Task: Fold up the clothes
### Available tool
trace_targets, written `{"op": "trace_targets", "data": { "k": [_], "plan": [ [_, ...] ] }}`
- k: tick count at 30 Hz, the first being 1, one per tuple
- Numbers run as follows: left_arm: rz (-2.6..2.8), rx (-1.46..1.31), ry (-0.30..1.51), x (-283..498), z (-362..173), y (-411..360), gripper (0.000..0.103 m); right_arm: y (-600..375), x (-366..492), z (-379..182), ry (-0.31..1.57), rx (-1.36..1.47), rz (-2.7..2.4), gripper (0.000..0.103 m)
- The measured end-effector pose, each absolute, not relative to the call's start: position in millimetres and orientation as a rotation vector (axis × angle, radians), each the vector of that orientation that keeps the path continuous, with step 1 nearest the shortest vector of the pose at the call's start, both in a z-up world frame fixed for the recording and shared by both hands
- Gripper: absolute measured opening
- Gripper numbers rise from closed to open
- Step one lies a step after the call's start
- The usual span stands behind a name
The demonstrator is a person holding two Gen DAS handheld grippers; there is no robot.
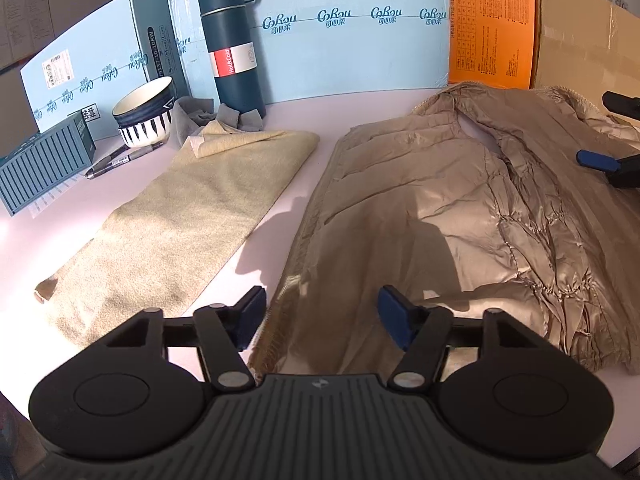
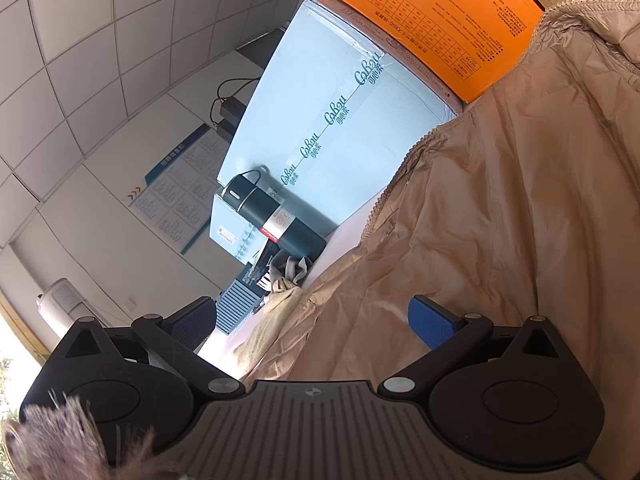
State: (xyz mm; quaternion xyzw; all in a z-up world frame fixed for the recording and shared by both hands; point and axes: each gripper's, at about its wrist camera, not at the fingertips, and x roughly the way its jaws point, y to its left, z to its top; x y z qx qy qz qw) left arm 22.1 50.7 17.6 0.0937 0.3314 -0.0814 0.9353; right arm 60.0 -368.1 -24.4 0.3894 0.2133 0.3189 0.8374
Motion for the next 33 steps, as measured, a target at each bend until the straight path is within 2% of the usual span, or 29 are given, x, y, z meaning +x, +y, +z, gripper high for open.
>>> {"op": "trace_targets", "data": {
  "k": [1, 3, 9, 13, 14, 15, 16, 18, 24, 26, 28, 30, 33],
  "plan": [
    [-0.156, 0.196, 0.667, 22, 18, 50, 0.03, -368, 60, -24, 0.452, 0.823, 0.674, 0.103],
    [-0.143, 0.186, 0.655, 22, 20, 52, 0.018, -367, 60, -24, 0.455, 0.816, 0.672, 0.103],
    [-0.138, 0.138, 0.631, 17, 22, 64, 0.012, -361, 60, -20, 0.475, 0.769, 0.657, 0.103],
    [-0.152, 0.068, 0.625, 7, 19, 81, 0.014, -356, 60, -18, 0.489, 0.735, 0.644, 0.103],
    [-0.157, 0.053, 0.625, 4, 18, 85, 0.016, -354, 60, -17, 0.494, 0.719, 0.637, 0.103],
    [-0.158, 0.041, 0.625, 1, 17, 88, 0.031, -352, 59, -15, 0.5, 0.698, 0.627, 0.103],
    [-0.154, 0.03, 0.619, -4, 15, 92, 0.055, -348, 59, -13, 0.507, 0.671, 0.615, 0.103],
    [-0.169, 0.007, 0.587, -14, 13, 98, 0.079, -341, 59, -9, 0.52, 0.615, 0.599, 0.103],
    [-0.295, -0.077, 0.593, -22, 3, 98, 0.08, -316, 57, 2, 0.548, 0.481, 0.595, 0.103],
    [-0.298, -0.067, 0.576, -22, 1, 91, 0.076, -307, 56, 6, 0.553, 0.449, 0.6, 0.103],
    [-0.28, -0.067, 0.562, -20, 1, 89, 0.032, -297, 52, 10, 0.549, 0.423, 0.616, 0.103],
    [-0.261, -0.095, 0.565, -17, 2, 94, 0.014, -287, 47, 12, 0.547, 0.395, 0.637, 0.103],
    [-0.296, -0.205, 0.589, -11, 3, 112, 0.013, -270, 38, 16, 0.553, 0.334, 0.674, 0.103]
  ]
}}
